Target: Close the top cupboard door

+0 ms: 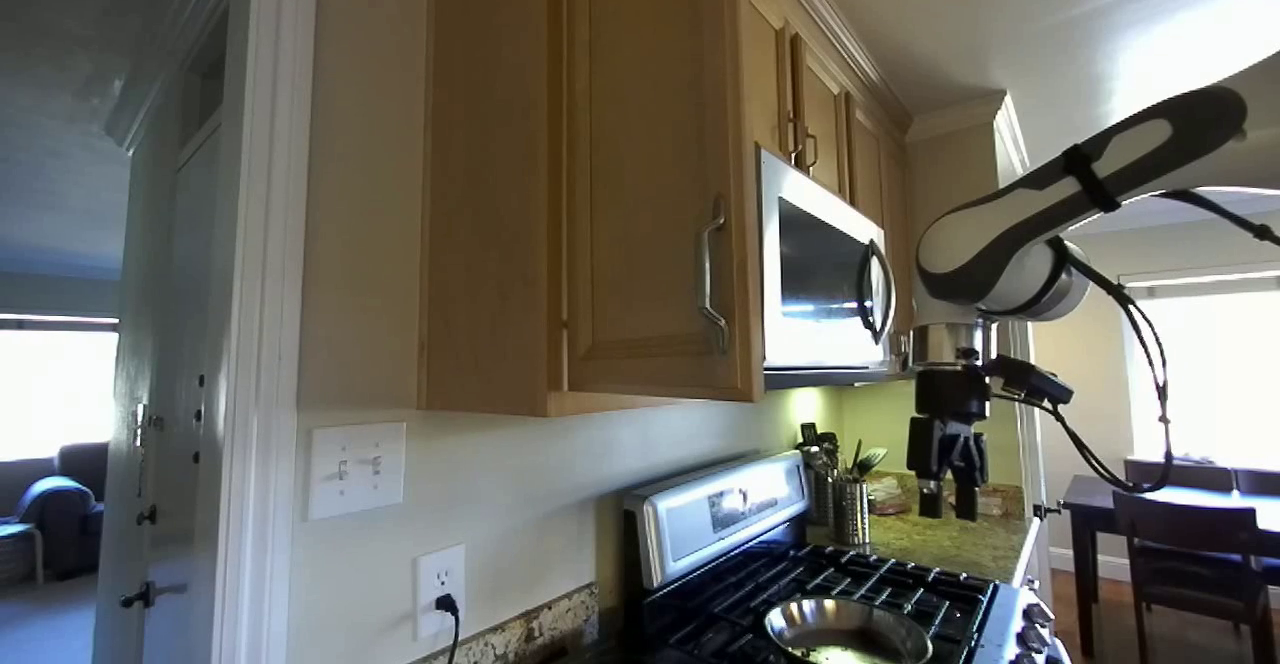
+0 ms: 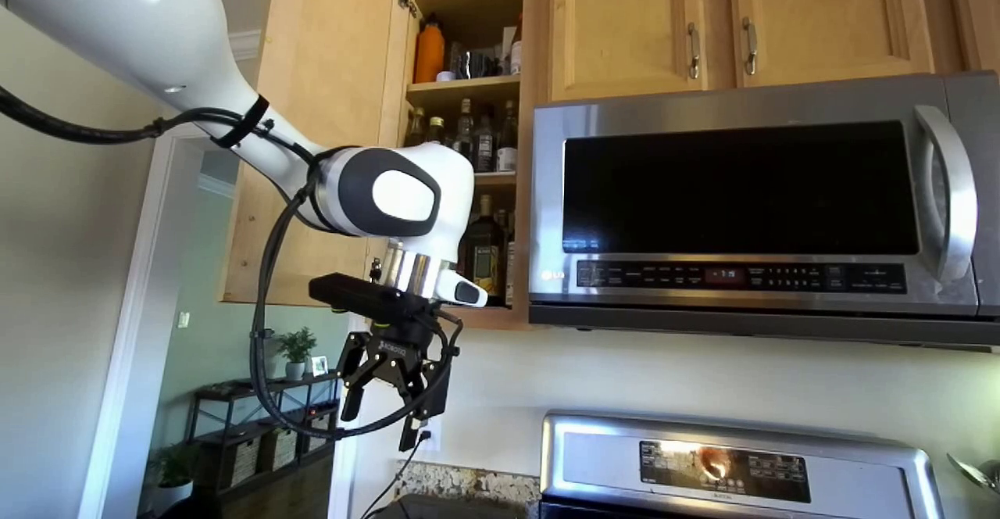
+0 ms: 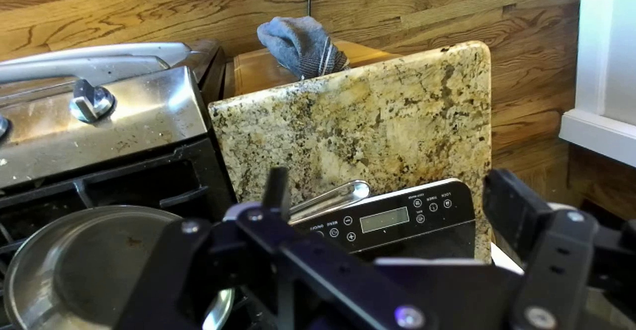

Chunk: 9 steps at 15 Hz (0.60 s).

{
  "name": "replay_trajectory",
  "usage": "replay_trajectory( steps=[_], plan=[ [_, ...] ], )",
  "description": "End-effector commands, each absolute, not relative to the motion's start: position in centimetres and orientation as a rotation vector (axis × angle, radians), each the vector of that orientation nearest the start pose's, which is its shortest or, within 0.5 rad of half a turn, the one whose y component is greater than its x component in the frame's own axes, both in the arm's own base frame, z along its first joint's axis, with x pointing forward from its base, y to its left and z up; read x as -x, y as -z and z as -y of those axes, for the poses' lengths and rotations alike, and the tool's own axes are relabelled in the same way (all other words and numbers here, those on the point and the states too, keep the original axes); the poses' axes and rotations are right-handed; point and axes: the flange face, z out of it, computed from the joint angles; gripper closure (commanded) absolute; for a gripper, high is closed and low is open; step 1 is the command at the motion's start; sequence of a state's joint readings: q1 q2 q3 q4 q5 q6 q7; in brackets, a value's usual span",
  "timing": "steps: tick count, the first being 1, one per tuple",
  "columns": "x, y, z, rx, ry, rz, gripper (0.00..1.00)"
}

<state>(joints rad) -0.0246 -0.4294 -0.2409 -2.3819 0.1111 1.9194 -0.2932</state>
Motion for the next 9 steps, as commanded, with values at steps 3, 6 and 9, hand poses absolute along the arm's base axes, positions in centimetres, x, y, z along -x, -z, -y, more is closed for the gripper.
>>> replay_trajectory(
  steps=[3, 6, 9],
  plan=[
    [-38.6, -50.1, 5.2, 3.004, 0.229, 0.254, 0.00],
    [-36.8, -51.8, 1.8, 2.989, 0.360, 0.432, 0.00],
    [-35.0, -52.8, -1.4, 2.946, 0.484, 0.585, 0.00]
  ],
)
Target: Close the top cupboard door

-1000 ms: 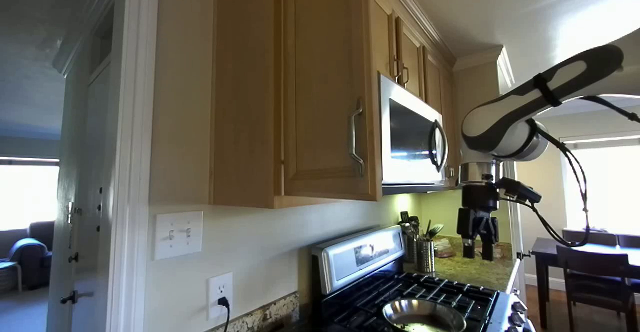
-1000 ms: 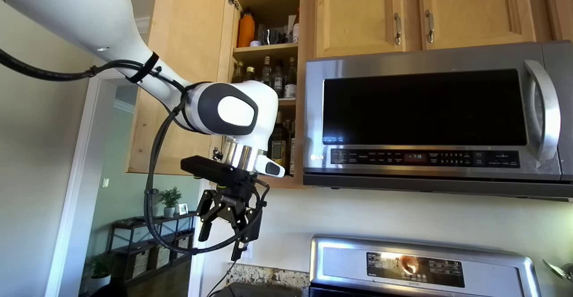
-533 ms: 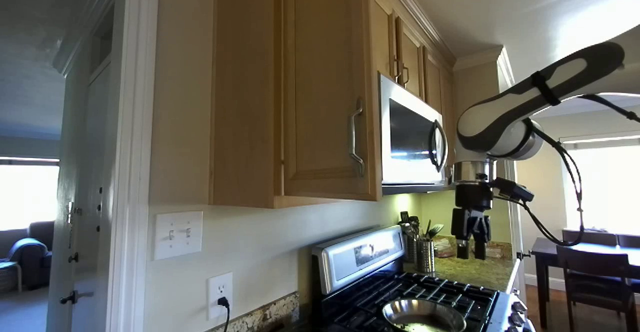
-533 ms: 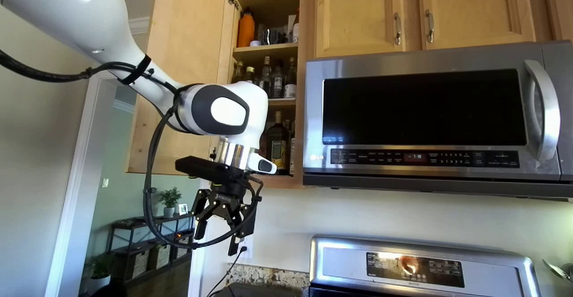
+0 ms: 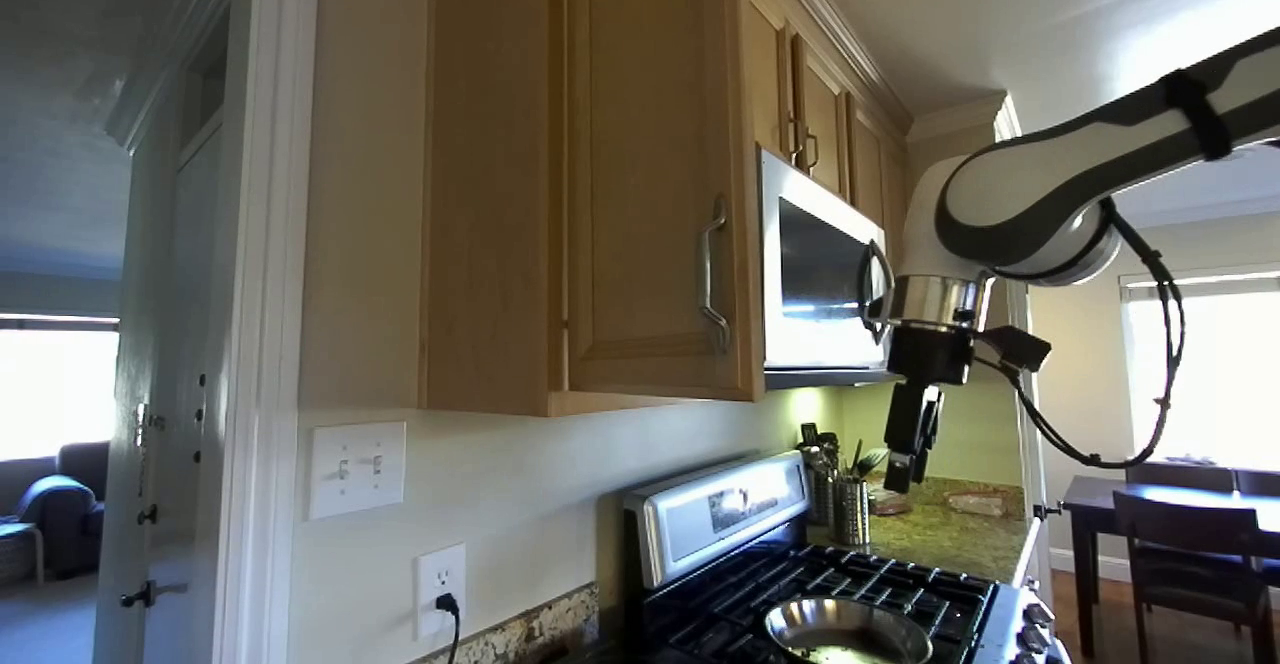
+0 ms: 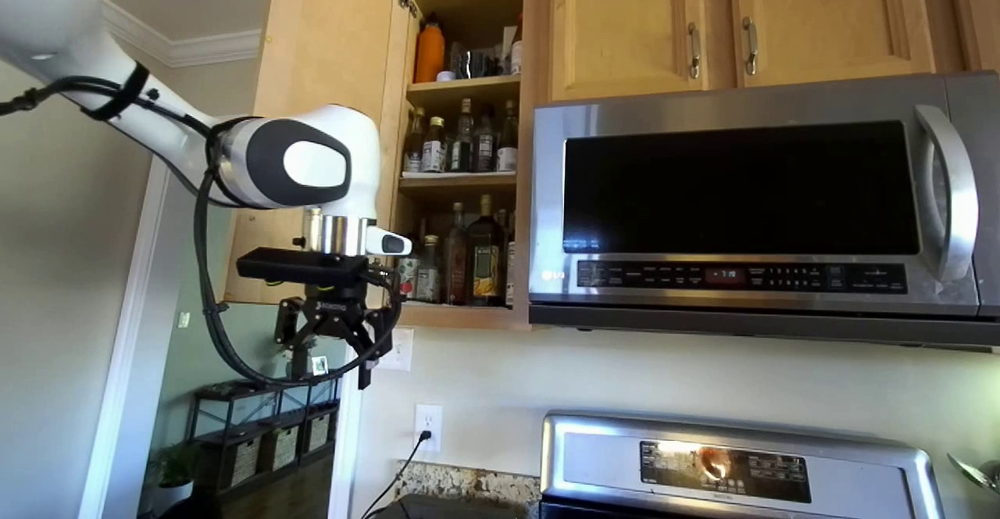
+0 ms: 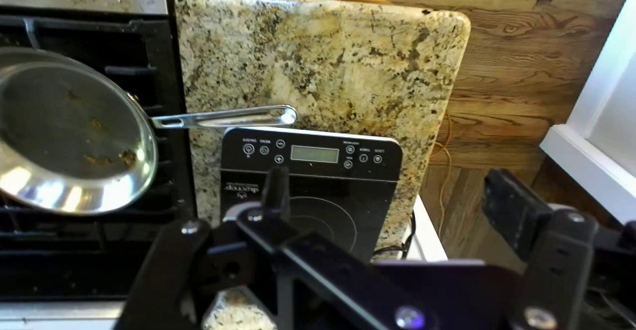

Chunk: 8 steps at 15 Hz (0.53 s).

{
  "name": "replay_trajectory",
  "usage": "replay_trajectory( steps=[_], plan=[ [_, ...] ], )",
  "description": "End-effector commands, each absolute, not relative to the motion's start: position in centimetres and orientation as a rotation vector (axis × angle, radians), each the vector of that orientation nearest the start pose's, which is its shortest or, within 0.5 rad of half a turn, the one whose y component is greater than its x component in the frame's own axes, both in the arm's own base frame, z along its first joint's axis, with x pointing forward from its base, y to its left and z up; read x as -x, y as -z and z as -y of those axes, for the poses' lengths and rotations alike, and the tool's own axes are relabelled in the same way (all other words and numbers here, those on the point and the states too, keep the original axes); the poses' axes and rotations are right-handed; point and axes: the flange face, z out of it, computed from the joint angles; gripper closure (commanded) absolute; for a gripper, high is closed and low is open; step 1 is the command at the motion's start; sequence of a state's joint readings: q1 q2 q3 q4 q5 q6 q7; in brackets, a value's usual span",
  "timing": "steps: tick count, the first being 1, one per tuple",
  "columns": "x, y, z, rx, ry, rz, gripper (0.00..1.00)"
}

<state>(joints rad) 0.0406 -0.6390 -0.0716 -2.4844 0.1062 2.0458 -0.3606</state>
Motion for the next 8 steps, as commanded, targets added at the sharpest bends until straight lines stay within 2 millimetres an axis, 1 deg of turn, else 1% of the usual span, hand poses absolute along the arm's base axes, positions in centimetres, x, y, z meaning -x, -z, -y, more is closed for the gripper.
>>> replay_trajectory(
  steps=[1, 5, 8],
  plan=[
    [-34.6, -53.0, -2.5, 2.925, 0.539, 0.627, 0.00],
    [-33.0, -53.4, -6.2, 2.845, 0.677, 0.732, 0.00],
    [-32.1, -53.4, -8.3, 2.787, 0.723, 0.795, 0.00]
  ],
)
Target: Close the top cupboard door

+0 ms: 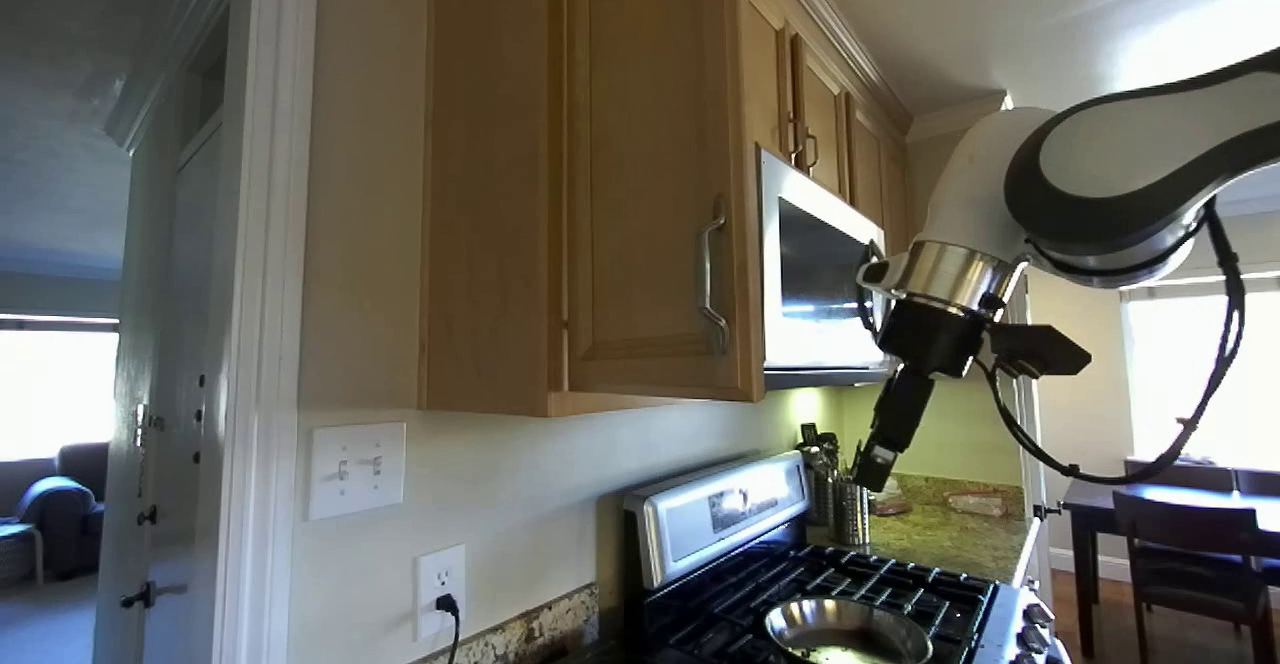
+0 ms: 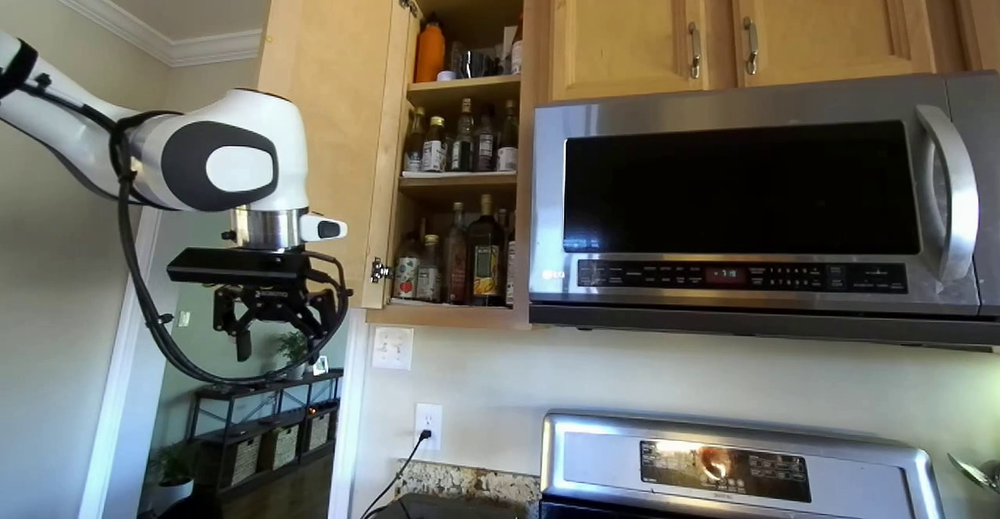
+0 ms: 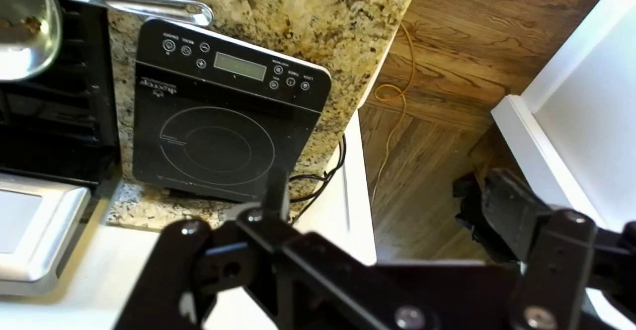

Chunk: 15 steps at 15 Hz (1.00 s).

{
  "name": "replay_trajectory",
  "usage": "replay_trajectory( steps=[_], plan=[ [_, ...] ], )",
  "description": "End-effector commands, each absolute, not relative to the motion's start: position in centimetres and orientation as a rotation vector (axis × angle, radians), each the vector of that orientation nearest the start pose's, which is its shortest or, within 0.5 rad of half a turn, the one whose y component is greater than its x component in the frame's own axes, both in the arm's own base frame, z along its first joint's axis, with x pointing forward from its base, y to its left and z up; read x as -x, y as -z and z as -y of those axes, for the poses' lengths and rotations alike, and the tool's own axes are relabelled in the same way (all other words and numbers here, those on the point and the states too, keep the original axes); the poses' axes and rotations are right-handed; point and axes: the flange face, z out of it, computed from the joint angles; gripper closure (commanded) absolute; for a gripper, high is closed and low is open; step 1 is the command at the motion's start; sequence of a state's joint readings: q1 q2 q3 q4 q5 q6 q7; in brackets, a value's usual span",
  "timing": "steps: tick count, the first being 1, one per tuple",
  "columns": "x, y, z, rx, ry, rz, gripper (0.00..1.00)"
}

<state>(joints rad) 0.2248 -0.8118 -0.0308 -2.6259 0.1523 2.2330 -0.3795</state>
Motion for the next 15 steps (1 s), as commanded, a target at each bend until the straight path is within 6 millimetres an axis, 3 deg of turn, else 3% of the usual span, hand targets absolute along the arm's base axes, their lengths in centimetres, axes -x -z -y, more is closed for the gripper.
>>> replay_trajectory(
  steps=[1, 9, 15],
  plan=[
    [-31.7, -53.4, -9.0, 2.769, 0.731, 0.812, 0.00],
    [-28.3, -56.3, -13.0, 2.622, 0.837, 0.907, 0.00],
    [-25.3, -60.1, -14.0, 2.514, 1.000, 0.926, 0.00]
  ],
)
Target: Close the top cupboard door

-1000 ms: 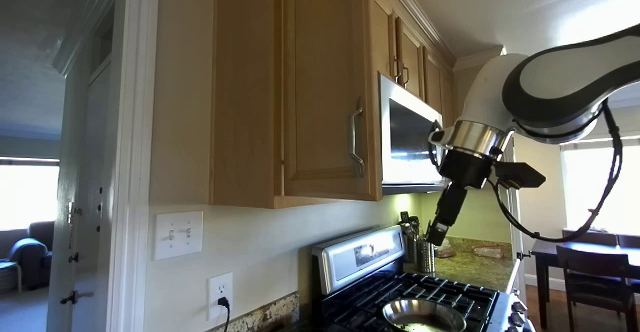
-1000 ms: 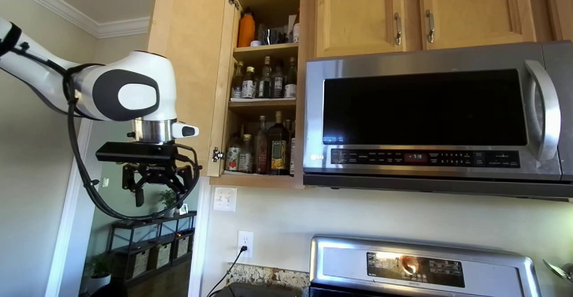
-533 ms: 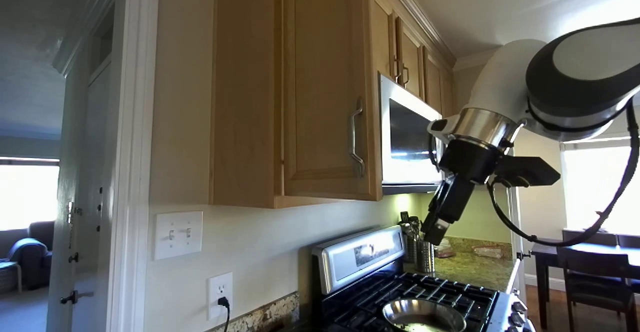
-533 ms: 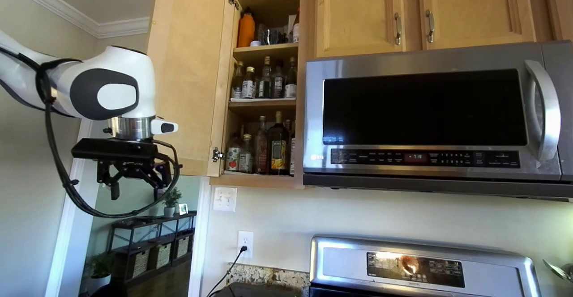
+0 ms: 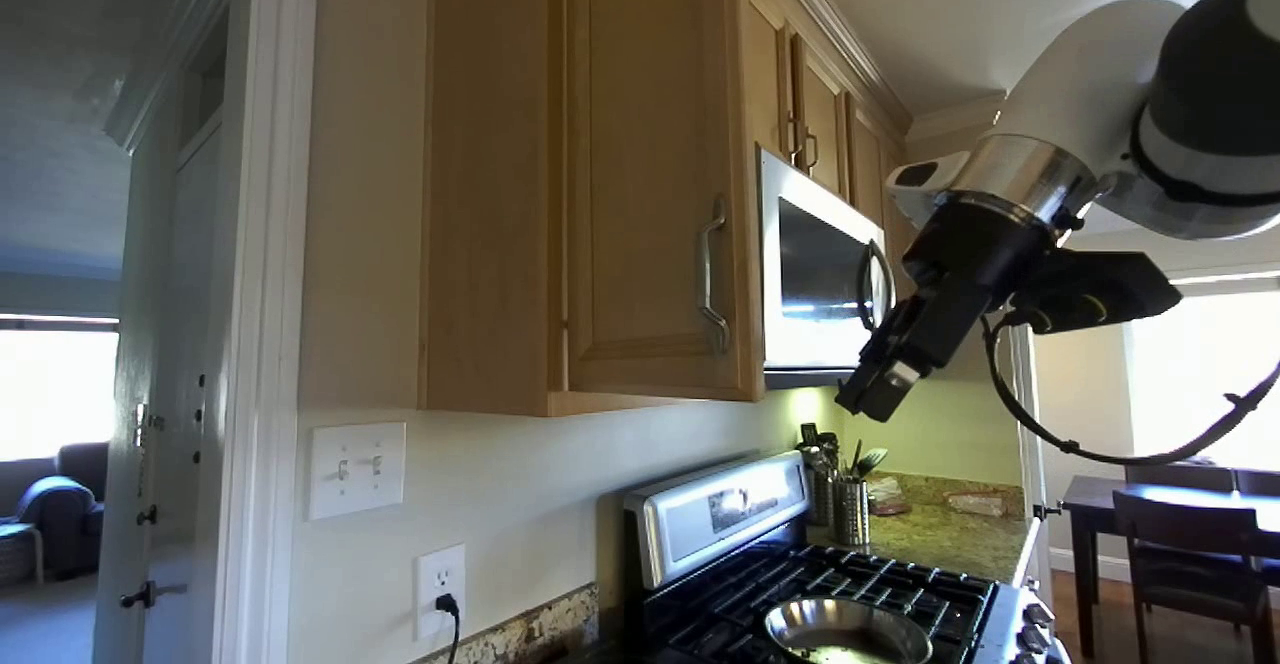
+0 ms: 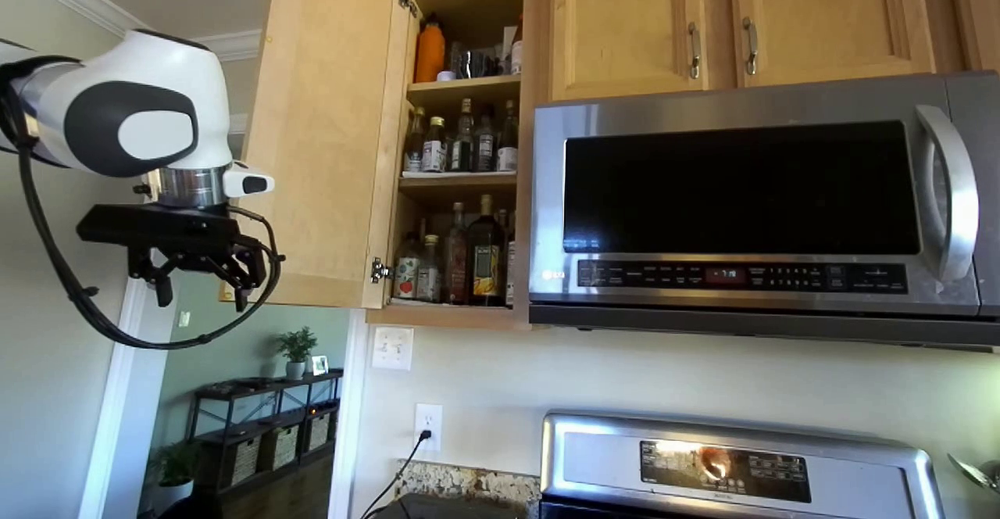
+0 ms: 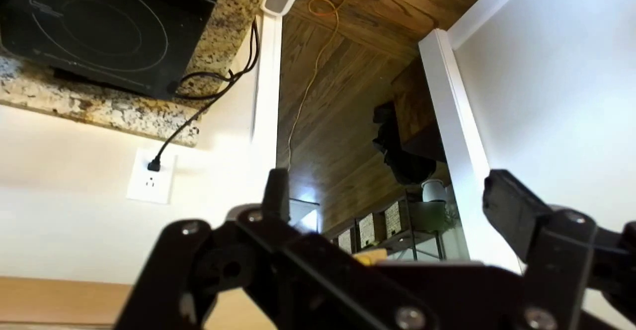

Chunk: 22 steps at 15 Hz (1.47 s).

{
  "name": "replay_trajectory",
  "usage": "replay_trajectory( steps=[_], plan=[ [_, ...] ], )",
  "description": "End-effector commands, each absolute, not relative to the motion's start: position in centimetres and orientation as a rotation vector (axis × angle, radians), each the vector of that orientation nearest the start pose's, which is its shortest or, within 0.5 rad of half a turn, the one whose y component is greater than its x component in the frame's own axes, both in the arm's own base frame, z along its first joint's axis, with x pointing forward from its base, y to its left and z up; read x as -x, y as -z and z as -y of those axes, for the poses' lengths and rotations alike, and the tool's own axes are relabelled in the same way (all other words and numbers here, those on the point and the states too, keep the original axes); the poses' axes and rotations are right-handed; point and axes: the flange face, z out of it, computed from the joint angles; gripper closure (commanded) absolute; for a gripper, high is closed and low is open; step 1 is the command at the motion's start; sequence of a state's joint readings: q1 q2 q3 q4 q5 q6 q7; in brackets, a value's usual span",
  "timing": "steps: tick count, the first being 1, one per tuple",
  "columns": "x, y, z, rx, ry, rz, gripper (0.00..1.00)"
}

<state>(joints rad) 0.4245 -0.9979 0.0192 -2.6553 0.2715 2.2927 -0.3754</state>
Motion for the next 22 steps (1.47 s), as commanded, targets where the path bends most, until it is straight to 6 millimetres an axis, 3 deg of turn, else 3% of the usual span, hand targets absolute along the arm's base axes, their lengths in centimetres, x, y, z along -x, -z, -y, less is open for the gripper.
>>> replay_trajectory(
  steps=[1, 7, 19, 22],
  plan=[
    [-25.2, -60.5, -14.1, 2.499, 1.033, 0.928, 0.00],
    [-26.7, -61.7, -15.6, 2.460, 1.193, 0.927, 0.00],
    [-33.7, -61.8, -17.2, 2.476, 1.294, 0.836, 0.00],
    [-35.0, -61.6, -16.6, 2.513, 1.264, 0.845, 0.00]
  ],
)
